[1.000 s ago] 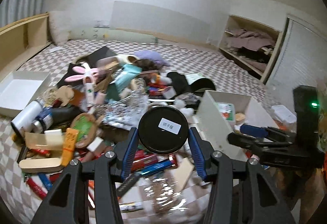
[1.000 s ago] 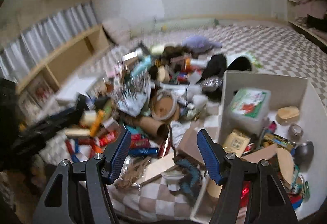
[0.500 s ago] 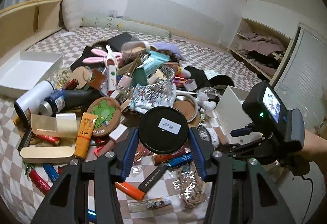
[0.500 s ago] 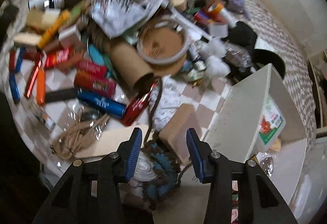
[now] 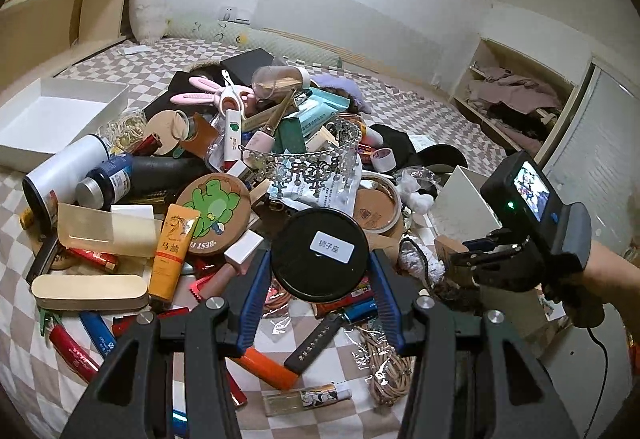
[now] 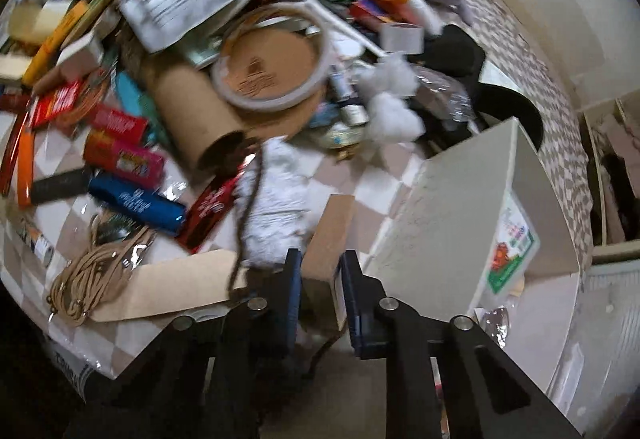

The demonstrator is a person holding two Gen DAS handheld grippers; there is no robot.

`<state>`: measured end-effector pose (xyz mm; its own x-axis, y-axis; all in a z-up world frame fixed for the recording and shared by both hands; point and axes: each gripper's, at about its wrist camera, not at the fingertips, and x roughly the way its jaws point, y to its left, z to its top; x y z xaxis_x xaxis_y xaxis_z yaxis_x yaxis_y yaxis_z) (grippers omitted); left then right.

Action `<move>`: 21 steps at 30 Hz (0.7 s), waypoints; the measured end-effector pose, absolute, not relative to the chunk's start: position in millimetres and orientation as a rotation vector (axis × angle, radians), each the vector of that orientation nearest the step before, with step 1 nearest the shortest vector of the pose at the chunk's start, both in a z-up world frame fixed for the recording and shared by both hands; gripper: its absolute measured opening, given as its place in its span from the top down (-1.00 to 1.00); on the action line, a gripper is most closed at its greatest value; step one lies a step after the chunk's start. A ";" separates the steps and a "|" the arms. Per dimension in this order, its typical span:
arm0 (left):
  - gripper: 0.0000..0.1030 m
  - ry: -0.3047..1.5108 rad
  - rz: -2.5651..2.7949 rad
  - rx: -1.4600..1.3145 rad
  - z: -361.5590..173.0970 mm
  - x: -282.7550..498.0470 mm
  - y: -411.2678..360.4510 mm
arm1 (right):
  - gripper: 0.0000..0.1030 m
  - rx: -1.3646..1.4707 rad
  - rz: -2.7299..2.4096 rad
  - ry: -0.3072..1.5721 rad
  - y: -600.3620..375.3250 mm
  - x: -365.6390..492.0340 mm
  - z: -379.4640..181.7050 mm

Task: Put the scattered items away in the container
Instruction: 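Carry the wooden tile with the right gripper over the white box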

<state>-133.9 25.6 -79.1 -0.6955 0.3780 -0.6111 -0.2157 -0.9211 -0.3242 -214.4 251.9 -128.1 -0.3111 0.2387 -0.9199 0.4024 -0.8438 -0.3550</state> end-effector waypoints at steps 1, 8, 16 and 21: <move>0.04 -0.326 2.605 -1.010 -78.9 -133.7 25.8 | 0.61 1.787 -2.317 0.827 254.0 -216.4 -128.9; 0.04 -0.330 2.607 -1.020 -81.7 -134.5 22.8 | 0.61 1.823 -2.328 0.828 253.2 -229.5 -143.3; 0.04 -0.340 2.605 -1.034 -85.7 -135.1 20.8 | 0.61 1.819 -2.365 0.903 250.5 -236.0 -149.3; 0.04 -0.335 2.611 -1.024 -82.2 -132.9 20.9 | 0.70 1.745 -2.417 0.749 255.9 -228.1 -131.8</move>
<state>-132.9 20.9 -82.2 -0.6940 0.3718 -0.6166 -0.2041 -0.9228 -0.3268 -228.1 255.9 -131.8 -0.3542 0.2230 -0.9082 0.3294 -0.8792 -0.3443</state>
